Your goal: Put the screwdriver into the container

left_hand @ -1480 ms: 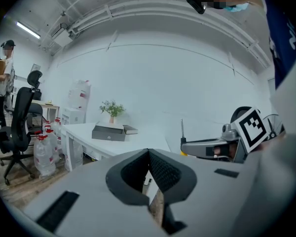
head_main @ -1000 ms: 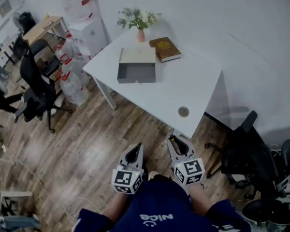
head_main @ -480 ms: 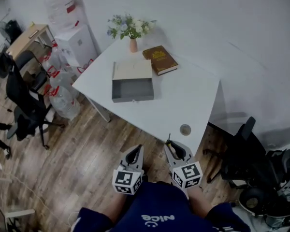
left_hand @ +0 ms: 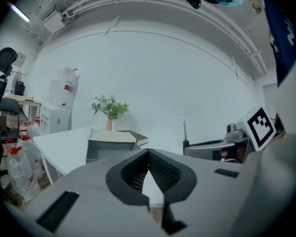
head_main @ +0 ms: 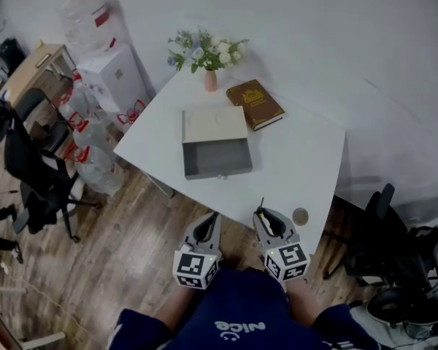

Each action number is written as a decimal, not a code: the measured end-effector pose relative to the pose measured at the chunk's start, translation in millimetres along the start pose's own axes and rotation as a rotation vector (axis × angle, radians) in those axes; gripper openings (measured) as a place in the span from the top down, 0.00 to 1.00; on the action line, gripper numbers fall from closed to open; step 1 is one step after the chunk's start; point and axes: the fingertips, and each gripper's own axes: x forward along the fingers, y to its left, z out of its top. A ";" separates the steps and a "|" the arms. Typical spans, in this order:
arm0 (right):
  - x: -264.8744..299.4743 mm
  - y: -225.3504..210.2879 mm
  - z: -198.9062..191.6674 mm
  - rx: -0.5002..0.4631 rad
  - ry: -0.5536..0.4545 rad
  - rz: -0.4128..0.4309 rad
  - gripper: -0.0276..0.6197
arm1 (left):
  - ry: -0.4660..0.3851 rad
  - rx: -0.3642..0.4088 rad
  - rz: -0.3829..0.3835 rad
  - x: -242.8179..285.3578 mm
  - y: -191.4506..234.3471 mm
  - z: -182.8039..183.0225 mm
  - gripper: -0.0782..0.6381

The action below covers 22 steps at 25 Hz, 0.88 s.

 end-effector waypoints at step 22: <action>100.1 1.7 68.9 -0.187 0.019 0.125 0.81 | -0.028 -0.031 0.098 30.4 80.4 39.9 0.87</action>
